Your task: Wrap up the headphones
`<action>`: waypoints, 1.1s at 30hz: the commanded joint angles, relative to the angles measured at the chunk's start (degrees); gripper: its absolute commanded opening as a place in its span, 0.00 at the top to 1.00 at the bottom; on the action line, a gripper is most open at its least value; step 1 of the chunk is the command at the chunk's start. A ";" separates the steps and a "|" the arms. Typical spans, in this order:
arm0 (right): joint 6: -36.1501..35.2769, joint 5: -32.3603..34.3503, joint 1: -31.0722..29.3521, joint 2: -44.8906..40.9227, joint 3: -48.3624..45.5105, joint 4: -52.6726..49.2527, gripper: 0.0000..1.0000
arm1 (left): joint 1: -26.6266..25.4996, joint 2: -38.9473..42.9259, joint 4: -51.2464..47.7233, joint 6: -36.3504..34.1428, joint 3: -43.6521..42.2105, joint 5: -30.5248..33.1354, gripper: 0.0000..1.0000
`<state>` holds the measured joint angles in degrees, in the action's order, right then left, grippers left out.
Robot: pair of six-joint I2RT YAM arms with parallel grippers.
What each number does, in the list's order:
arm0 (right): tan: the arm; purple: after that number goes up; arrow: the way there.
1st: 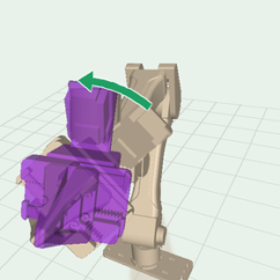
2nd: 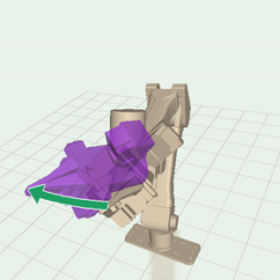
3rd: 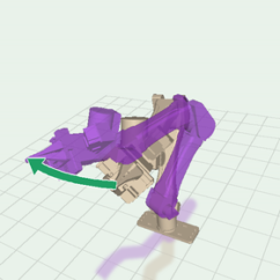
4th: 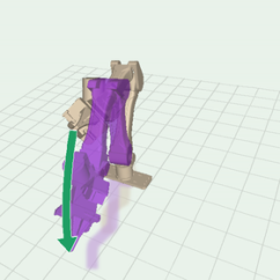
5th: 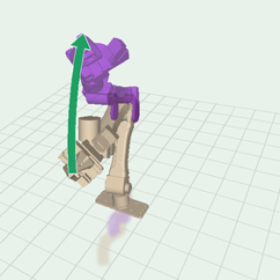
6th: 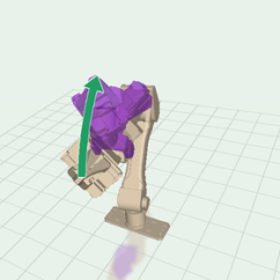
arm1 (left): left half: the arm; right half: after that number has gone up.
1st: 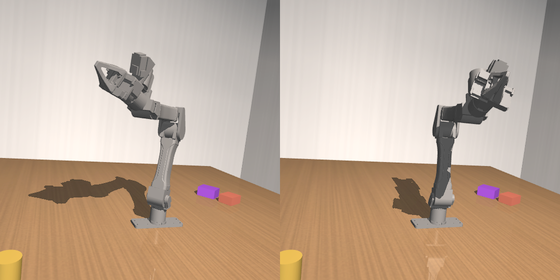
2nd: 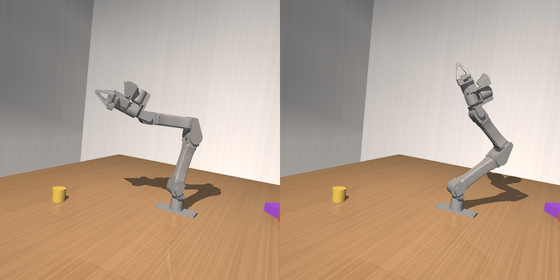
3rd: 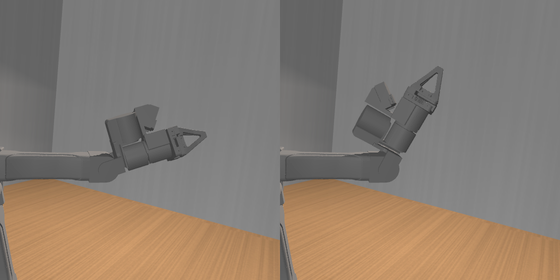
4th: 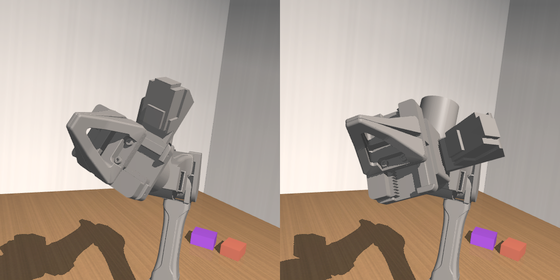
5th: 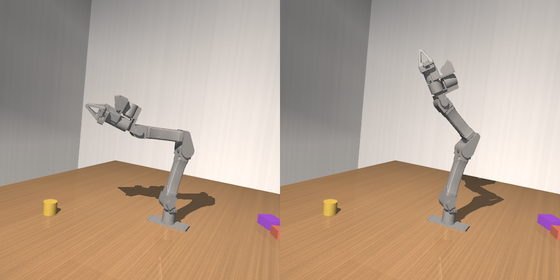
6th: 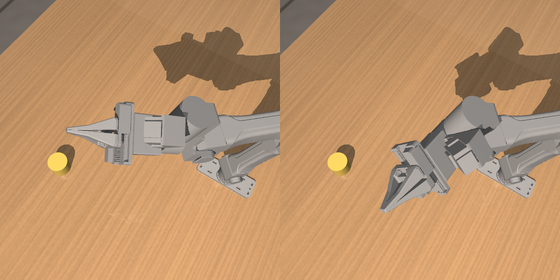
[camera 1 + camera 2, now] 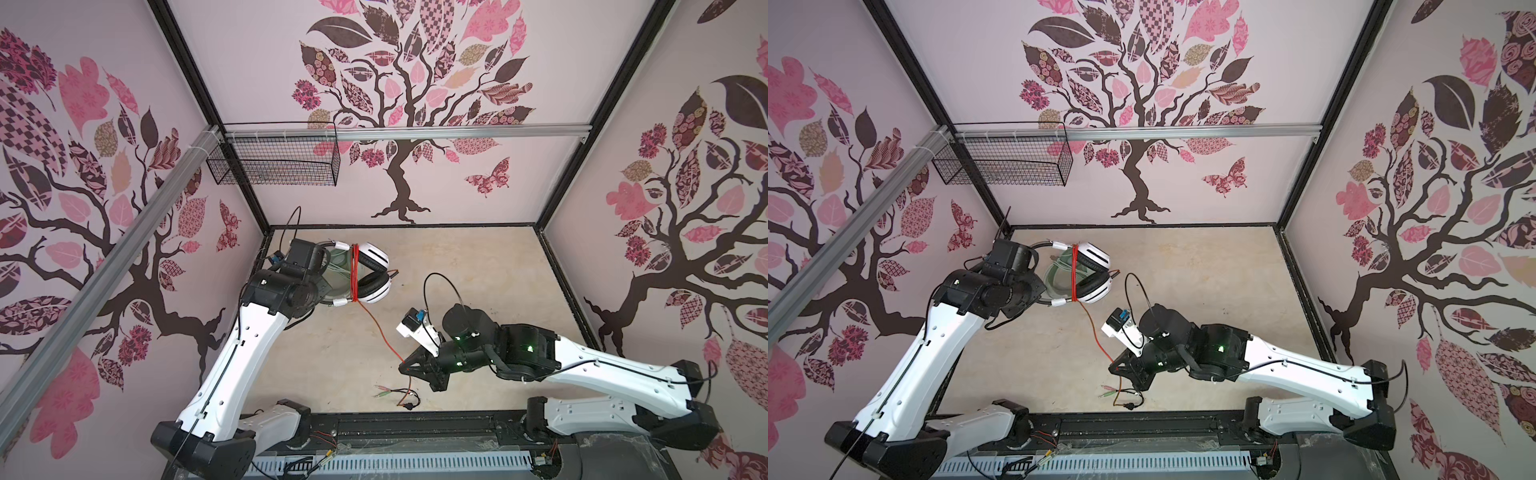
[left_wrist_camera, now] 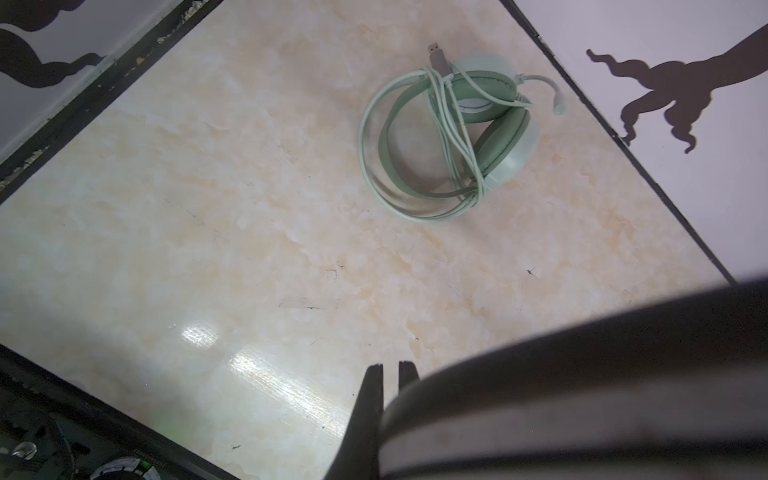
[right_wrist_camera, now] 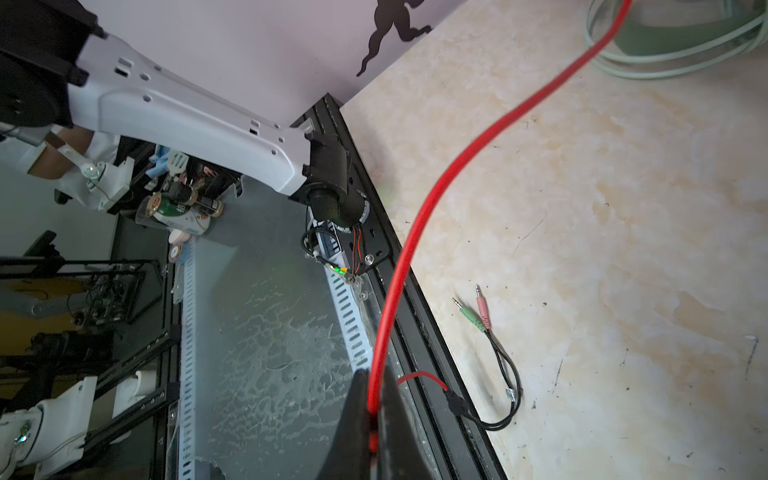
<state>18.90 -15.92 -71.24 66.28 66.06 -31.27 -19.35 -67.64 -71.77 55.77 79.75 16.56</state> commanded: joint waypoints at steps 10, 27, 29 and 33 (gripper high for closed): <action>-10.25 14.63 -3.42 11.19 21.20 -20.06 1.00 | -0.77 0.92 7.23 -0.61 -5.00 8.34 1.00; -37.13 52.84 5.81 19.78 39.17 -8.77 1.00 | -6.64 -1.52 6.19 -11.61 -3.84 7.13 1.00; -42.59 56.24 8.10 20.82 37.29 -1.39 1.00 | -6.64 -0.83 7.43 -13.37 -4.62 3.97 1.00; -45.25 54.09 15.34 24.73 37.47 5.07 0.69 | -6.64 0.35 7.78 -15.70 -4.95 0.23 1.00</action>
<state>-21.58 35.09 -60.47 88.75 101.58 -35.42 -26.02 -69.34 -65.95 43.59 75.11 20.10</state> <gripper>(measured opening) 0.257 0.081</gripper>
